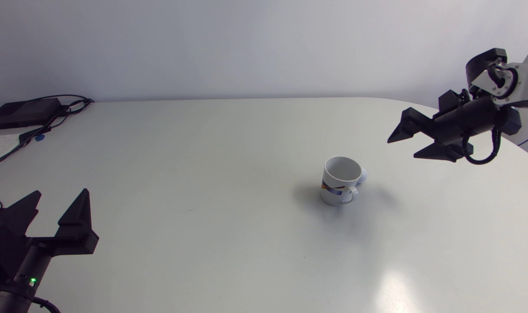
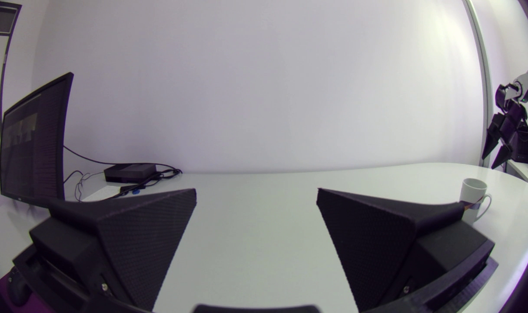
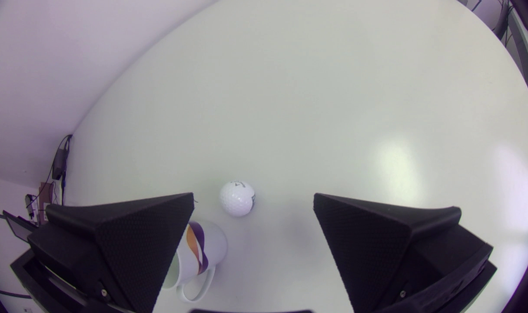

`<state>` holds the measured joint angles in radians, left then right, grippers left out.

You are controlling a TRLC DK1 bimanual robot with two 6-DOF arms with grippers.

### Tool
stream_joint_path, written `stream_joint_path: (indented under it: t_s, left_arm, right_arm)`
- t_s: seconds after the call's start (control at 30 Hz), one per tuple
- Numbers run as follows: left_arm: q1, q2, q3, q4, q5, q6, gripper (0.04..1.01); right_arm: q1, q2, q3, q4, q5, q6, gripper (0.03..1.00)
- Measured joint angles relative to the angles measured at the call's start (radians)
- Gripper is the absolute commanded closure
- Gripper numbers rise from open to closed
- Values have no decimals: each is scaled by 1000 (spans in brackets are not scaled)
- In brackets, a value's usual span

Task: Pick up the white golf ball from the table and place it into the cup.

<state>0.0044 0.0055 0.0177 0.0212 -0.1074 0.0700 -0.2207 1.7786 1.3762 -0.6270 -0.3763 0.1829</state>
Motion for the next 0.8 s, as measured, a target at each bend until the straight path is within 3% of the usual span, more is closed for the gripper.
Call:
stream_joint_path:
  t_s: [0.07, 0.2, 0.37, 0.6, 0.8]
  left_arm:
    - [0, 0, 0, 0, 0, 0, 51]
    - [0, 0, 0, 0, 0, 0, 51]
    - [0, 0, 0, 0, 0, 0, 51]
    - [0, 0, 0, 0, 0, 0, 51]
    - [0, 0, 0, 0, 0, 0, 51]
  right_arm:
    - [11, 30, 50, -68, -25, -23, 67]
    - [54, 77, 112, -121, -33, -42, 67]
    - [112, 135, 156, -152, 38, -42, 67]
    - [137, 215, 206, -163, 123, -41, 67]
    - [157, 262, 271, -202, 149, -30, 67]
